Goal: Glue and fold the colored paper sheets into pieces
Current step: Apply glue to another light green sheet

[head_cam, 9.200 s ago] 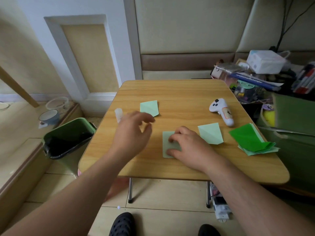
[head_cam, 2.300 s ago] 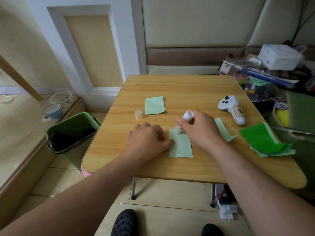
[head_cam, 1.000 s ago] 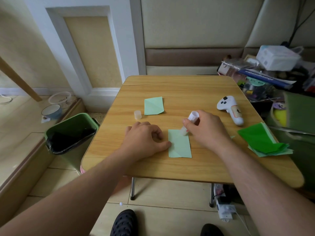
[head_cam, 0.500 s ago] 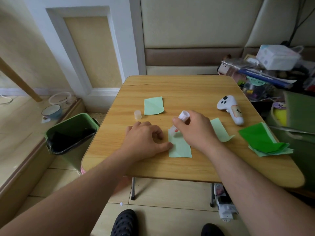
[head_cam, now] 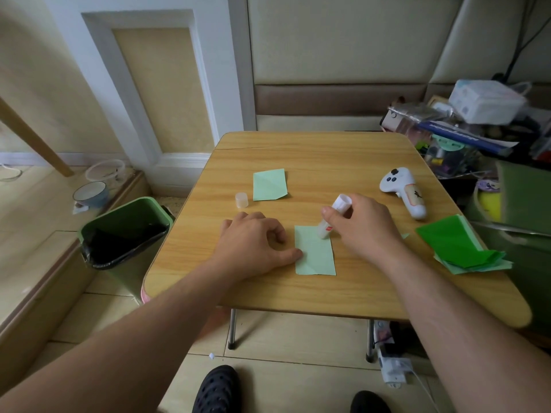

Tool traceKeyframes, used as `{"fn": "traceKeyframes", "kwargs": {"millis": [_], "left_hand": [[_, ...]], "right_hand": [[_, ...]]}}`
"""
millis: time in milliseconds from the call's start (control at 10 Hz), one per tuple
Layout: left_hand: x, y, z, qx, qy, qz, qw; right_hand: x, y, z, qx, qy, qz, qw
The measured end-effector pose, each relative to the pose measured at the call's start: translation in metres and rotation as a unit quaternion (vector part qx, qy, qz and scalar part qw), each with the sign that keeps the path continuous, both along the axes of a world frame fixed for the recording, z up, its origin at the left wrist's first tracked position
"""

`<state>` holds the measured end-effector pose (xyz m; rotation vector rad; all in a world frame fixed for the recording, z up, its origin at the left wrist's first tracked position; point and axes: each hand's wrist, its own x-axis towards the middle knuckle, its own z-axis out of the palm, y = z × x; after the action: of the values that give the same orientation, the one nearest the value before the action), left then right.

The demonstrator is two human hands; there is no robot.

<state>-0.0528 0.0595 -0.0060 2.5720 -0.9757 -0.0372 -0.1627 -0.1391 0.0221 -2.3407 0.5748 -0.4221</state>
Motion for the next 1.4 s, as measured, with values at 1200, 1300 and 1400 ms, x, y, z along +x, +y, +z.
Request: {"fn": "traceKeyframes", "kwargs": {"millis": [1200, 1300, 1400], "left_hand": [[0.0, 0.001, 0.0, 0.002, 0.004, -0.003, 1.0], [0.0, 0.0, 0.0, -0.001, 0.0, 0.0, 1.0], [-0.001, 0.0, 0.0, 0.0, -0.004, 0.001, 1.0]], "right_hand": [[-0.005, 0.006, 0.002, -0.038, -0.012, -0.023, 0.999], [0.0, 0.016, 0.004, -0.001, -0.059, -0.031, 0.998], [0.004, 0.028, 0.002, 0.044, -0.049, -0.006, 0.998]]}}
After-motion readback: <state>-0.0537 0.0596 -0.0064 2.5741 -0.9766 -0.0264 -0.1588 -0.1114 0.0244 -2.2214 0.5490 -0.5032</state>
